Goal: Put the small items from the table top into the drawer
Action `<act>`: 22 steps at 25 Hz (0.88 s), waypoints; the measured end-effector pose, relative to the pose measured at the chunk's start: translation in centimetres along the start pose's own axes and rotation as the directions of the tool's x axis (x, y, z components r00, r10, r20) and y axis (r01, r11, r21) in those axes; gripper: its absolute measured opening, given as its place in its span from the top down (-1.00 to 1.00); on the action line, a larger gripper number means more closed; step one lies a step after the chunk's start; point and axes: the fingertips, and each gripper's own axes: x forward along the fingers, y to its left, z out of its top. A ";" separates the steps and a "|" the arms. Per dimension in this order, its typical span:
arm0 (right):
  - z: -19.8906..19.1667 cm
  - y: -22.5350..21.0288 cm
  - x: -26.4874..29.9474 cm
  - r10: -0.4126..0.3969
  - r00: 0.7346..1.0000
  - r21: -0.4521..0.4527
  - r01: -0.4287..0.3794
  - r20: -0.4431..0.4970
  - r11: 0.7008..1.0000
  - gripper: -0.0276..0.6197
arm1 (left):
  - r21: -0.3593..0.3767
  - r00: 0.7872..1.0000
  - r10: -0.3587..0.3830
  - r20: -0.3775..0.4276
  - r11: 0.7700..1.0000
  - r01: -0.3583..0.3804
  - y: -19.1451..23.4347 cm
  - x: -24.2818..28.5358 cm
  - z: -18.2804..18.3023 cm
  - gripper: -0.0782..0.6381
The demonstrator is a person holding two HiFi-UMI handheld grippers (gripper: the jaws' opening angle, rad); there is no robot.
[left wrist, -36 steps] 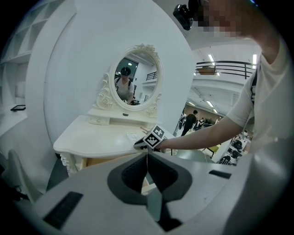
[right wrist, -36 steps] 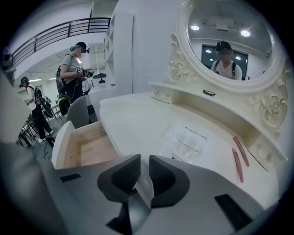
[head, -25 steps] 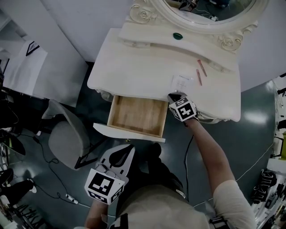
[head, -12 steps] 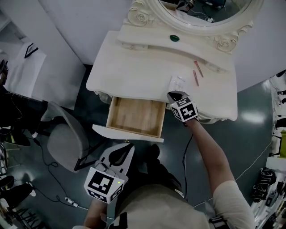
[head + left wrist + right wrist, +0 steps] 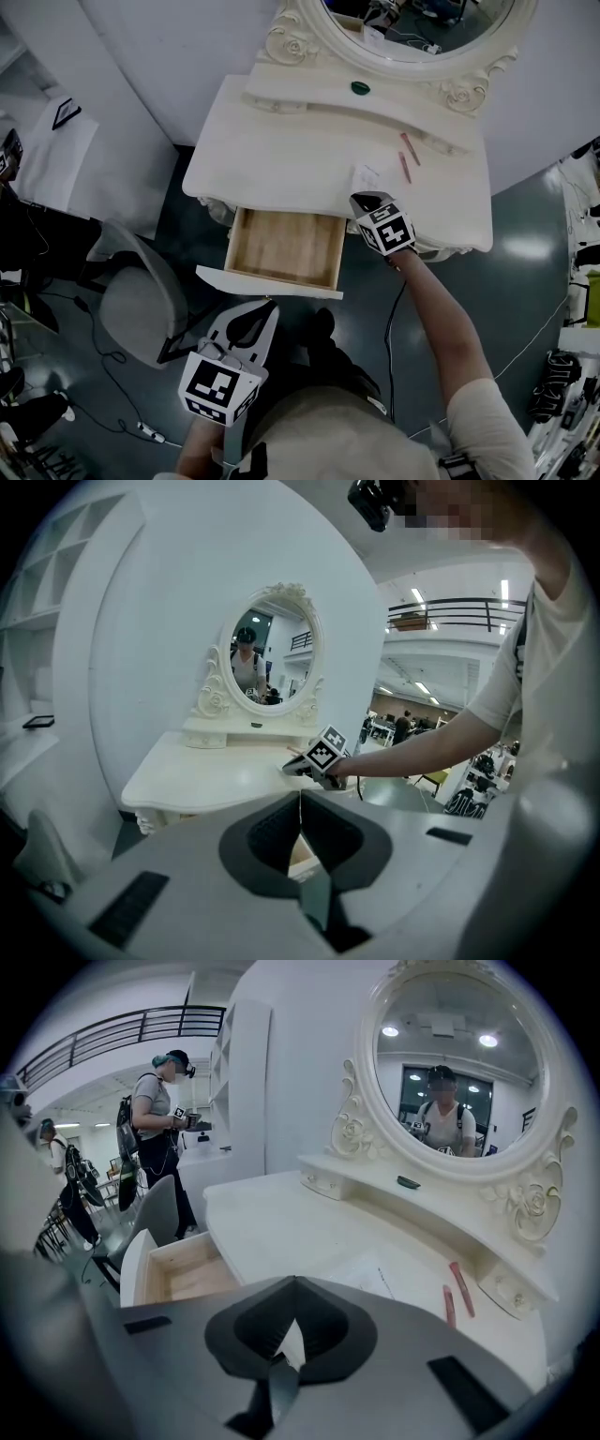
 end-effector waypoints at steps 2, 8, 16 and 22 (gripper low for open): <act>0.2 0.1 -0.3 -0.006 1.000 -0.007 0.006 0.003 1.000 0.83 | 0.004 1.000 0.002 0.003 1.000 -0.002 0.1 -0.3 -0.1 0.62; 1.0 0.5 -1.2 -0.026 1.000 -0.028 0.026 0.009 0.999 0.83 | 0.025 1.000 0.014 0.015 1.000 -0.015 0.6 -1.4 0.0 0.62; 2.2 1.0 -2.8 -0.047 0.999 -0.046 0.048 0.021 0.998 0.83 | 0.040 0.999 0.018 0.038 0.999 -0.019 0.9 -3.0 0.3 0.62; 2.9 1.4 -3.8 -0.063 0.998 -0.060 0.065 0.029 0.996 0.83 | 0.047 0.998 0.018 0.055 0.999 -0.021 1.2 -3.9 0.3 0.62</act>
